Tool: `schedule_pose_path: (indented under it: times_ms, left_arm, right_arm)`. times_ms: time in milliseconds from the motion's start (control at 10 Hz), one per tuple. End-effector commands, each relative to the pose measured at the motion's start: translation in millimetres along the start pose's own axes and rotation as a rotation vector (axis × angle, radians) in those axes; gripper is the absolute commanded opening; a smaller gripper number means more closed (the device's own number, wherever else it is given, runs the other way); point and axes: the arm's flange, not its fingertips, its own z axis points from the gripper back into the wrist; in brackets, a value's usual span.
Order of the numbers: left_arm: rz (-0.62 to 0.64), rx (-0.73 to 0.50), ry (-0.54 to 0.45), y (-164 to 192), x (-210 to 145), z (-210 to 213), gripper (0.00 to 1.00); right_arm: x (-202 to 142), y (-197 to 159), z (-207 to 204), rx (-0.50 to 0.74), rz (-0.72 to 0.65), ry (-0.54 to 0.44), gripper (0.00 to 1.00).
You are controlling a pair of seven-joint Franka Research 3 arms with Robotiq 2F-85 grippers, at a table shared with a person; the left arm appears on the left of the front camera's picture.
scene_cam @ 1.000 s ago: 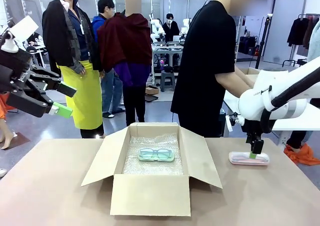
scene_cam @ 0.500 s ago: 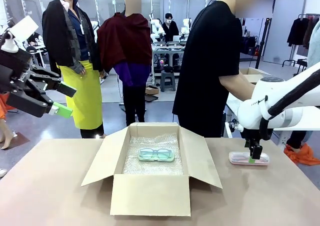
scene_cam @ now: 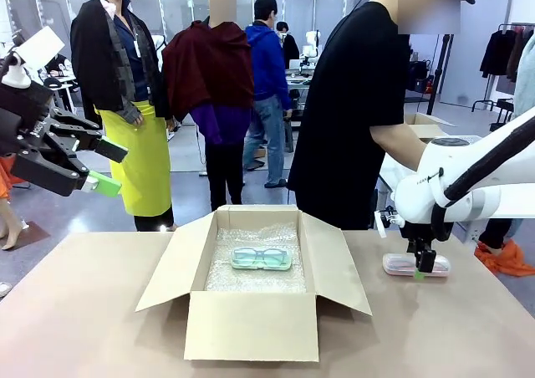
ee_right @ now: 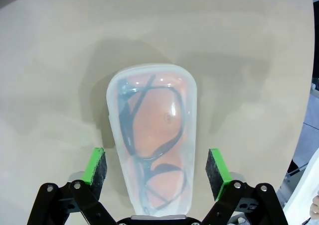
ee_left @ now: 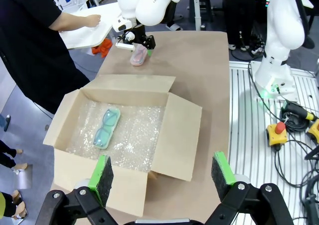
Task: Pack the glasses set securely to prepare it for shipping.
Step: Put the Glasses case from the right side of the table into the Package Box.
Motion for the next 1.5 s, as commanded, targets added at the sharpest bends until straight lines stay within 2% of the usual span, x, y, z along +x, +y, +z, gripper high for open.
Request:
schedule_pose_path:
  times_ms: [0,300,400,500,600,700,800,900,1000,1100,1200,1300,1400]
  left_arm:
    - [-0.018,-0.019,-0.015,0.4,-0.1,1.6,1.00]
    - [-0.018,-0.019,-0.015,0.4,-0.1,1.6,1.00]
    - [-0.018,-0.019,-0.015,0.4,-0.1,1.6,1.00]
    - [-0.018,-0.019,-0.015,0.4,-0.1,1.6,1.00]
    - [-0.018,-0.019,-0.015,0.4,-0.1,1.6,1.00]
    - [-0.018,-0.019,-0.015,0.4,-0.1,1.6,1.00]
    - [-0.018,-0.019,-0.015,0.4,-0.1,1.6,1.00]
    - [-0.018,-0.019,-0.015,0.4,-0.1,1.6,1.00]
    - [-0.018,-0.019,-0.015,0.4,-0.1,1.6,1.00]
    - [-0.018,-0.019,-0.015,0.4,-0.1,1.6,1.00]
    - [-0.018,-0.019,-0.015,0.4,-0.1,1.6,1.00]
    - [-0.018,-0.019,-0.015,0.4,-0.1,1.6,1.00]
    - [-0.018,-0.019,-0.015,0.4,-0.1,1.6,1.00]
  right_arm:
    - [-2.9,-5.6,-0.9,-0.006,-0.017,0.004,1.00]
    - [-2.8,-7.0,-7.3,0.021,-0.027,0.005,0.93]
    - [-2.8,-7.5,-6.2,0.020,-0.026,0.001,0.88]
    - [-3.4,-8.2,-4.4,0.017,-0.028,0.001,0.78]
    - [-3.5,-8.5,-4.3,0.013,-0.030,0.007,0.80]
    - [-3.2,-7.8,-4.3,0.015,-0.027,0.006,0.61]
    - [-3.2,-7.2,-4.2,0.012,-0.026,0.008,0.64]
    - [-4.1,-7.4,-3.3,0.012,-0.028,0.008,0.46]
    - [-4.7,-8.2,-3.0,0.013,-0.028,0.009,0.50]
    - [-4.3,-8.3,-3.1,0.014,-0.025,0.011,0.32]
    - [-3.5,-8.8,-3.2,0.014,-0.028,0.011,0.36]
    - [-3.9,-9.6,2.1,0.006,-0.045,0.005,0.19]
    - [-5.7,-9.3,16.9,0.006,-0.066,-0.016,0.19]
